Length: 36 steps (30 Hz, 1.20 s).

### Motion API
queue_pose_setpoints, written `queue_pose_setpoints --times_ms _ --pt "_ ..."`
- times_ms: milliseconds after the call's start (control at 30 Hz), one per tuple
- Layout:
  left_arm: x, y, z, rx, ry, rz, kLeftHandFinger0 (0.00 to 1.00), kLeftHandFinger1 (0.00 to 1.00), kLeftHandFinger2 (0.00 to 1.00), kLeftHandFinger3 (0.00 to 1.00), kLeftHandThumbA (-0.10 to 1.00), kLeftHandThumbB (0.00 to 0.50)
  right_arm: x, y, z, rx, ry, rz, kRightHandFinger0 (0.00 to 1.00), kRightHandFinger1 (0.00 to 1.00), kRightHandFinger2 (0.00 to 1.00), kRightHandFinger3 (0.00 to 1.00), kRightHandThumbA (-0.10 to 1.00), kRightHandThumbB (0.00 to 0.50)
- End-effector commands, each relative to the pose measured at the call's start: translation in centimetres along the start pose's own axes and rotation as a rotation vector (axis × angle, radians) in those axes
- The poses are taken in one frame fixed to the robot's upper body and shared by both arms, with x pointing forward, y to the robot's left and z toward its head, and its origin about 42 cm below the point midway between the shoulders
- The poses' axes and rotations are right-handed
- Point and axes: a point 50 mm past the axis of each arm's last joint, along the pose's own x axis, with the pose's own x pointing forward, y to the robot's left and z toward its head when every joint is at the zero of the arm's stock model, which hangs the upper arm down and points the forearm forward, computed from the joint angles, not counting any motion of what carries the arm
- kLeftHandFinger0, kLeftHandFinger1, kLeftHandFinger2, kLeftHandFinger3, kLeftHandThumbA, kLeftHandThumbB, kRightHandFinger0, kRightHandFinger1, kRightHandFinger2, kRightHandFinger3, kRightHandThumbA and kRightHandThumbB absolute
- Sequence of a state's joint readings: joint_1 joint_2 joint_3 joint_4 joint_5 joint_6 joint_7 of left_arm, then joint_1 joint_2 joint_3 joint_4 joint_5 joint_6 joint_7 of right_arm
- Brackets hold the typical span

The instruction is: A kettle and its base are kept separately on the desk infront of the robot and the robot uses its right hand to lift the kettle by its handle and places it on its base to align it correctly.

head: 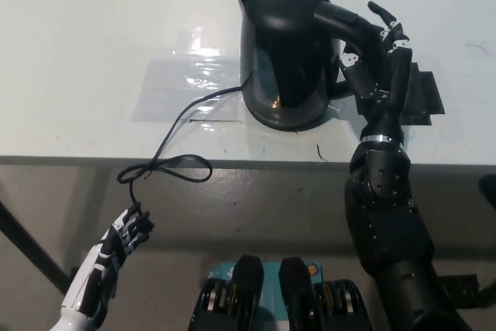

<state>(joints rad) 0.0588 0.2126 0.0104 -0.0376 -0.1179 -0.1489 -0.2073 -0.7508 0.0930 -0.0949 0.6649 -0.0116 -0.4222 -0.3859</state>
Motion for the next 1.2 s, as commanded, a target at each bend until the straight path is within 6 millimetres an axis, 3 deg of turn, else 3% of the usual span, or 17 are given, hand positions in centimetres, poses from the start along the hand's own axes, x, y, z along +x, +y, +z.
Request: queue_pose_setpoints --times_ms 0,167,300,333,500,1033,1067,1100,1133,1167 --pt "0.4 0.7 1.0 0.013 -0.047 -0.015 1.0 1.0 1.0 1.0 1.0 0.2 1.1 1.1 1.4 0.04 -0.069 0.019 0.0 0.2 0.56 0.76 -0.1 0.081" --pt "0.3 0.8 0.9 0.014 -0.05 -0.016 1.0 1.0 1.0 1.0 1.0 0.186 2.0 1.4 1.0 -0.009 -0.052 0.001 0.0 0.12 0.5 0.71 -0.1 0.075" --pt "0.4 0.7 0.8 0.015 -0.052 -0.02 1.0 1.0 1.0 1.0 1.0 0.189 3.0 1.5 1.1 -0.043 -0.048 -0.013 0.01 0.16 0.54 0.75 -0.1 0.069" --pt "0.4 0.7 0.9 0.013 -0.049 -0.021 1.0 1.0 1.0 1.0 1.0 0.207 3.7 1.8 1.2 -0.027 -0.031 -0.022 0.0 0.09 0.48 0.69 -0.1 0.075" --pt "0.5 0.7 1.1 0.025 -0.045 -0.021 1.0 1.0 1.0 1.0 1.0 0.2 5.2 2.8 1.5 0.001 0.005 -0.037 0.0 0.09 0.5 0.68 -0.1 0.096" --pt "0.8 0.8 1.3 0.025 -0.051 -0.02 1.0 1.0 1.0 1.0 1.0 0.21 5.5 3.4 0.6 -0.024 0.064 -0.02 0.0 0.15 0.57 0.71 -0.1 0.117" --pt "0.7 0.8 1.3 0.022 -0.052 -0.019 1.0 1.0 1.0 1.0 1.0 0.202 5.4 3.3 0.4 -0.039 0.064 -0.006 0.01 0.17 0.59 0.72 -0.1 0.122" --pt "0.7 0.8 1.3 0.021 -0.053 -0.02 1.0 1.0 1.0 1.0 1.0 0.2 5.3 3.1 0.2 -0.057 0.065 0.029 0.13 0.31 0.77 0.89 -0.01 0.166" --pt "0.7 0.8 1.3 0.021 -0.053 -0.021 1.0 1.0 1.0 1.0 1.0 0.199 5.2 2.8 -0.1 -0.082 0.064 0.083 0.42 0.64 1.0 1.0 0.25 0.271" --pt "0.7 0.8 1.3 0.021 -0.054 -0.023 1.0 1.0 1.0 1.0 1.0 0.198 5.1 2.4 -0.4 -0.107 0.067 0.161 0.79 1.0 1.0 1.0 0.55 0.454"
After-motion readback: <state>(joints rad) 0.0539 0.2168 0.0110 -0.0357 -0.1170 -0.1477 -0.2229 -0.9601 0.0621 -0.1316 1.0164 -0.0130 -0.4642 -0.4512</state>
